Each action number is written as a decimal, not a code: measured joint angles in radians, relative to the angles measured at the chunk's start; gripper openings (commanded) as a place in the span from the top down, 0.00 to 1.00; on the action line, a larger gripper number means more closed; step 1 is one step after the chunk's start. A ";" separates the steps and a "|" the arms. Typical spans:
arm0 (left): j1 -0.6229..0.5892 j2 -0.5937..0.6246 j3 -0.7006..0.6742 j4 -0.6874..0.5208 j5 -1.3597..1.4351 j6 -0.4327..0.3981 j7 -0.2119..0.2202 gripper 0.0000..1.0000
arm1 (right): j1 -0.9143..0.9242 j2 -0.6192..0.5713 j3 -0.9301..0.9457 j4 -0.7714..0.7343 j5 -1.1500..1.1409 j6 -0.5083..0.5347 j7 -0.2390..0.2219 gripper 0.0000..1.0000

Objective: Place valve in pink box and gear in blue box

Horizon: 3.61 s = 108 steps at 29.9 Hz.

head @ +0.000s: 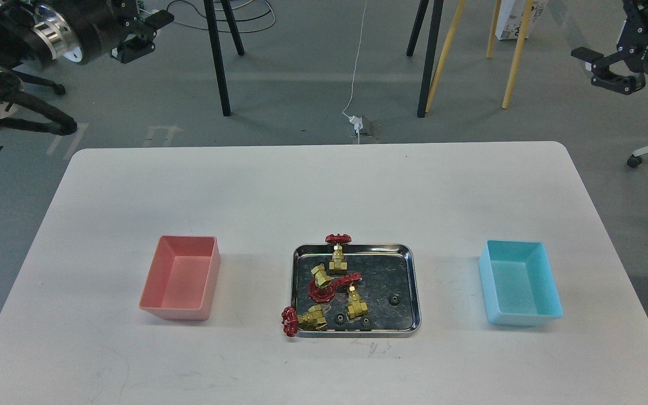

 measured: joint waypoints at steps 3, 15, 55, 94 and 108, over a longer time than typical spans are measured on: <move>-0.002 0.019 -0.001 0.002 0.005 -0.009 -0.023 0.00 | 0.002 -0.004 -0.001 -0.005 -0.002 0.001 0.000 0.00; 0.002 -0.043 -0.105 0.127 -0.006 -0.003 -0.262 0.00 | 0.006 -0.003 0.013 0.001 -0.028 0.001 0.005 0.00; 0.548 -0.349 0.238 -0.140 1.696 0.839 -0.402 0.00 | 0.105 -0.003 0.055 -0.085 -0.030 0.001 -0.003 0.00; 0.541 -0.577 0.386 0.262 1.708 0.837 -0.400 0.37 | 0.103 0.005 0.051 -0.087 -0.032 0.001 -0.004 0.00; 0.549 -0.566 0.385 0.256 1.708 0.838 -0.404 0.73 | 0.103 0.023 0.050 -0.088 -0.032 0.001 -0.003 0.00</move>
